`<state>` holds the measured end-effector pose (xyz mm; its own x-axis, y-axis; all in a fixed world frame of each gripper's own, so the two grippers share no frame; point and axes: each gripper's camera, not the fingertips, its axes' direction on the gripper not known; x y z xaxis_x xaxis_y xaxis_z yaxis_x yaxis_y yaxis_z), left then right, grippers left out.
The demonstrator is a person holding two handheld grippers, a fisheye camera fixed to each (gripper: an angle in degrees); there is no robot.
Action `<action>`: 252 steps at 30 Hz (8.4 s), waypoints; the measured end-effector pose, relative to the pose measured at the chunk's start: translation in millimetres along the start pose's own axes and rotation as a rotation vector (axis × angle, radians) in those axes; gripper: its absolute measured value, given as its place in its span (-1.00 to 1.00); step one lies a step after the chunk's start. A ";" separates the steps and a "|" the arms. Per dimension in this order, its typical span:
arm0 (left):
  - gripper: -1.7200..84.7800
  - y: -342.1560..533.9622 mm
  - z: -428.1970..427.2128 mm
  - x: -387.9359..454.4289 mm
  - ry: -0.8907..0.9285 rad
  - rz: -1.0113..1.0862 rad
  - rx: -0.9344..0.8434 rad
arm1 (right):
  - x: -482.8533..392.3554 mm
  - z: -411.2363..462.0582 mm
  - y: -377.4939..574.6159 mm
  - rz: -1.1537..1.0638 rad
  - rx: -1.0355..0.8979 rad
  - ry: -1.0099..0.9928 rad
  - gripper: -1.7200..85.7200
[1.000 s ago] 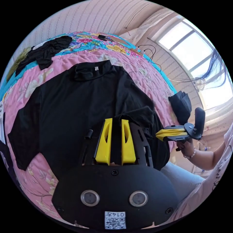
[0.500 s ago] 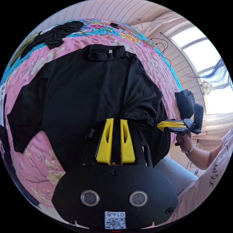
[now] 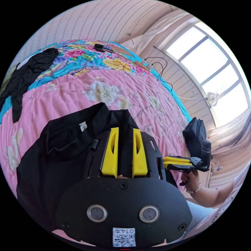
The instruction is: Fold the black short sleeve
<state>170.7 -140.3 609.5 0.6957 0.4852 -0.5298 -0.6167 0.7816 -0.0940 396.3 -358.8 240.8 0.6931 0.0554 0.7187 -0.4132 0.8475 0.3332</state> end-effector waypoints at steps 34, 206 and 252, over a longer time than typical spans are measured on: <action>-0.81 387.0 -321.4 -144.8 -0.587 -0.878 0.421 | -371.1 186.4 -112.9 -0.764 -0.358 -0.275 -0.92; -0.98 605.9 -64.5 300.0 -0.215 0.189 -0.108 | -159.2 195.2 221.4 -0.581 -0.464 0.363 -0.96; -0.98 230.8 -21.1 306.2 -0.290 0.224 -0.285 | 61.5 78.3 379.1 -0.175 -0.174 -0.272 -0.95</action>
<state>233.6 180.4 407.8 0.5829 0.7513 -0.3095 -0.8121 0.5255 -0.2536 236.1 -75.4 459.1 0.5523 -0.2211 0.8038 -0.1793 0.9101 0.3735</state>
